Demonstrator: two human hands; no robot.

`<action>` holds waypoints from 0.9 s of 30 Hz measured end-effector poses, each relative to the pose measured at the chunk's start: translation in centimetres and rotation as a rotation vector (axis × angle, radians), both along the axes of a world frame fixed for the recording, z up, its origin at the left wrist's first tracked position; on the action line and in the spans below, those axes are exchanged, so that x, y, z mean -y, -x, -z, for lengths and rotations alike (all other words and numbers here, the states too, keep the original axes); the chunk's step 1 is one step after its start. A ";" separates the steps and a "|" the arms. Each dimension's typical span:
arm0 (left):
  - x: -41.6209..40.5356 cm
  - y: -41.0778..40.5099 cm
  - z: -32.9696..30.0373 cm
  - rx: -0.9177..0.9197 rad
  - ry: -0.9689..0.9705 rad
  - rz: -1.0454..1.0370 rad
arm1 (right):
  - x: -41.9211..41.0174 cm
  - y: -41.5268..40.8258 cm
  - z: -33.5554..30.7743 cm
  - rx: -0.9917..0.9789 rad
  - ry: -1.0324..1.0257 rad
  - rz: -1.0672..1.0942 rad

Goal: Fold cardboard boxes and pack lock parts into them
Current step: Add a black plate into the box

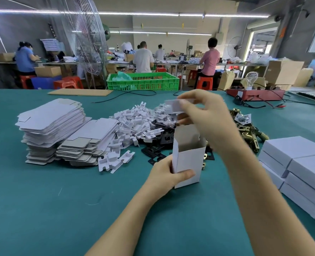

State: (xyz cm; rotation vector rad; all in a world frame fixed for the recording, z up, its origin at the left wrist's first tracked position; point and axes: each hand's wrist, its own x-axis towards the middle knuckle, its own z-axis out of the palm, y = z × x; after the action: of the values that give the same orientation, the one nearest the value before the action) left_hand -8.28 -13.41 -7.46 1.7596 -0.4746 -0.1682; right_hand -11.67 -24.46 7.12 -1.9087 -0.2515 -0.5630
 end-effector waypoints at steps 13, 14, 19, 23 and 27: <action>0.3 0.2 0.0 0.011 0.020 0.040 | 8.3 1.7 -2.0 -0.301 0.423 -0.084; 0.3 0.1 0.0 0.016 0.022 0.038 | 7.7 1.6 -2.1 -0.291 0.470 -0.107; 0.3 0.1 0.1 0.024 0.024 0.032 | 4.4 1.1 -2.0 -0.152 0.772 0.019; 0.3 0.2 0.0 0.027 0.018 0.032 | 3.1 1.5 -2.3 -0.072 0.813 0.102; 0.2 0.2 0.0 0.034 0.019 0.024 | 2.1 1.8 -2.1 -0.176 0.900 0.047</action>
State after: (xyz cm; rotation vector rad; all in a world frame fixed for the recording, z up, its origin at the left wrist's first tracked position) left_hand -8.48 -13.65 -7.41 1.7411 -0.5208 -0.1502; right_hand -13.44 -26.58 9.22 -2.8223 -0.3870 -0.3192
